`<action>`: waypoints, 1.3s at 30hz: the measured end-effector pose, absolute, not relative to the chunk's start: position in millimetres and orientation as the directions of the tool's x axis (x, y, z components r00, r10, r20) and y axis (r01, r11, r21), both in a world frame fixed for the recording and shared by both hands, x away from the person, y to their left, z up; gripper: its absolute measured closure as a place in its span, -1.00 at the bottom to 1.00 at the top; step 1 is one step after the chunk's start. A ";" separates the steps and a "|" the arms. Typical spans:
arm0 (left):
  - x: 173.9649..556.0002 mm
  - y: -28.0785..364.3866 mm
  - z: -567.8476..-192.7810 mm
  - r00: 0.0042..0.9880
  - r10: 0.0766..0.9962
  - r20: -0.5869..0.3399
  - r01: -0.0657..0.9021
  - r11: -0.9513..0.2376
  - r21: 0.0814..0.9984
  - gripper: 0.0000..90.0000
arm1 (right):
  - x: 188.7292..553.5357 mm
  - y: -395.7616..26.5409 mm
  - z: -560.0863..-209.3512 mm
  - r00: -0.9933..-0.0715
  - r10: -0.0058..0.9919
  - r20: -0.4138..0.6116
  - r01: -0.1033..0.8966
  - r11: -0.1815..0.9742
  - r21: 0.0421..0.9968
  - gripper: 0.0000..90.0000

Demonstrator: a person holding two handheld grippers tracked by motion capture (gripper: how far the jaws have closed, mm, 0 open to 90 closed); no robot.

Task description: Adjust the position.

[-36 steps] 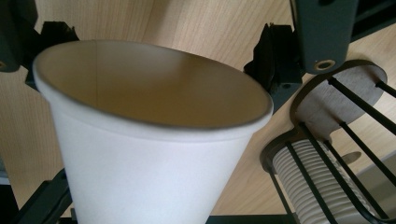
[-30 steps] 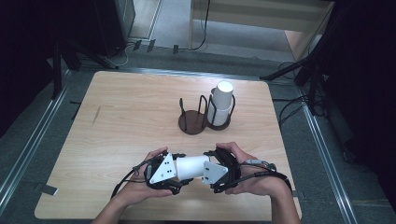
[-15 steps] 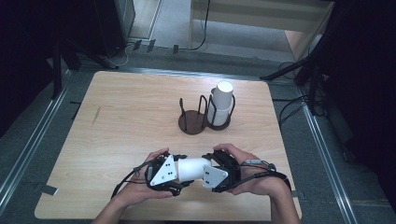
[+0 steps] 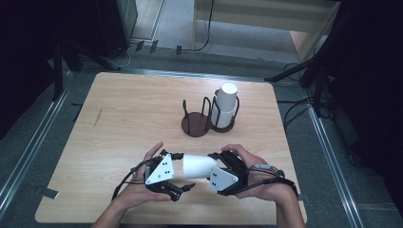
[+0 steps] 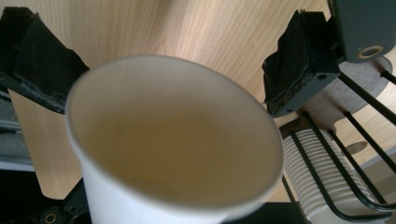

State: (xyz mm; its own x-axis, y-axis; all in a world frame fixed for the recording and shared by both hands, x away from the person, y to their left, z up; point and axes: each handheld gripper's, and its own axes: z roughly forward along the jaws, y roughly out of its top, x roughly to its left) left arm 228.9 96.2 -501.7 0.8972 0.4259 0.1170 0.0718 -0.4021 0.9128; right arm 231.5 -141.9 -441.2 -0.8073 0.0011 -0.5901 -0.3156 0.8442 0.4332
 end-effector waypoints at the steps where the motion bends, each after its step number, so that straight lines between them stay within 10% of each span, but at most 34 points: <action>1: 229.3 97.0 -501.3 0.897 0.429 0.110 0.076 -0.394 0.916 -0.83 | 232.4 -143.2 -440.5 -0.806 0.017 -0.591 -0.310 0.839 0.447 -0.22; 22: 246.3 139.7 -483.4 0.850 0.502 -0.158 0.212 -0.052 0.976 -1.00 | 236.8 -163.0 -440.9 -0.711 0.425 -0.560 -0.207 0.634 0.745 -0.23; 39: 252.1 153.8 -474.9 0.818 0.497 -0.289 0.284 0.088 0.955 -1.00 | 245.2 -170.6 -448.3 -0.580 0.781 -0.233 -0.168 0.165 0.972 -0.23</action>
State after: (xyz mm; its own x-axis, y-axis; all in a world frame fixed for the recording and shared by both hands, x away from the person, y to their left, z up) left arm 252.1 153.8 -474.9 0.8180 0.4975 -0.2889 0.2839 0.0877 0.9548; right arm 245.2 -170.6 -448.3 -0.5798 0.7808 -0.2329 -0.1679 0.1652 0.9719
